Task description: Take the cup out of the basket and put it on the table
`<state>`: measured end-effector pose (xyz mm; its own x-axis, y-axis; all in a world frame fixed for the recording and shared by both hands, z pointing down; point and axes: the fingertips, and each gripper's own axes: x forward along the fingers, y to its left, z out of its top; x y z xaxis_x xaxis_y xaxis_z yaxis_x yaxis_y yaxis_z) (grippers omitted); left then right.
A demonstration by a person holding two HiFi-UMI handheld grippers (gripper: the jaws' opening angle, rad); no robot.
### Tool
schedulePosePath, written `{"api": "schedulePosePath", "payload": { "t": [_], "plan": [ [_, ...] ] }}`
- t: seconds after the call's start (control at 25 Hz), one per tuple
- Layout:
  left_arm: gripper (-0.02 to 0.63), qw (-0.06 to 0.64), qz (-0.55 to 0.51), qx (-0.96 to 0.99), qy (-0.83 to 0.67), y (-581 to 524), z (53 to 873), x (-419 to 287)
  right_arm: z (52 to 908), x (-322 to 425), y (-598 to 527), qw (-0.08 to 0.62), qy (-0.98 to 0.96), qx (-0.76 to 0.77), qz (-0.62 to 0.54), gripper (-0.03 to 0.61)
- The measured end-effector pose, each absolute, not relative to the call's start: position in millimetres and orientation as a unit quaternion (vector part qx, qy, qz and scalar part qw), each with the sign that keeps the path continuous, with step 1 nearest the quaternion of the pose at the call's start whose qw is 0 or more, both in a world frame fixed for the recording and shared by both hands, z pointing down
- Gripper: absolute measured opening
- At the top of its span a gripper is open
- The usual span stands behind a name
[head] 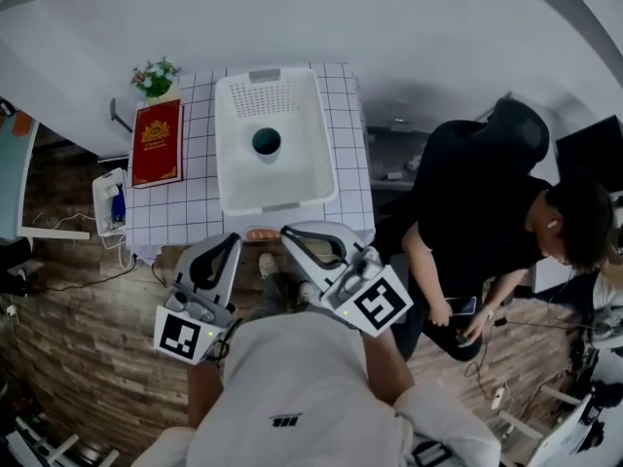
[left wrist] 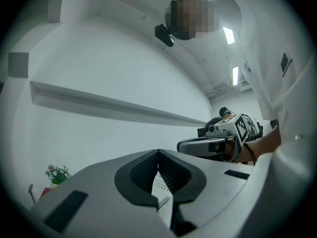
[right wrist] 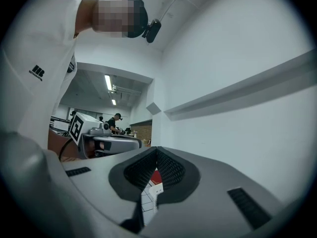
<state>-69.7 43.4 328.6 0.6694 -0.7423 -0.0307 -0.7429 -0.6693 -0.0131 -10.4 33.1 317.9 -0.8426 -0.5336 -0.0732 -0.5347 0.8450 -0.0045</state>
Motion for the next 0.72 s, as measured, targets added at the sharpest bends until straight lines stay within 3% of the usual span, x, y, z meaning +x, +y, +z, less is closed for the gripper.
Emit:
{"api": "schedulePosePath", "payload": {
  "t": [0.72],
  "plan": [
    [0.011,0.003,0.016,-0.936,0.35,-43,335,-102,325,-44,-46,0.008,0.943,-0.333,0.014,0.012]
  ]
}}
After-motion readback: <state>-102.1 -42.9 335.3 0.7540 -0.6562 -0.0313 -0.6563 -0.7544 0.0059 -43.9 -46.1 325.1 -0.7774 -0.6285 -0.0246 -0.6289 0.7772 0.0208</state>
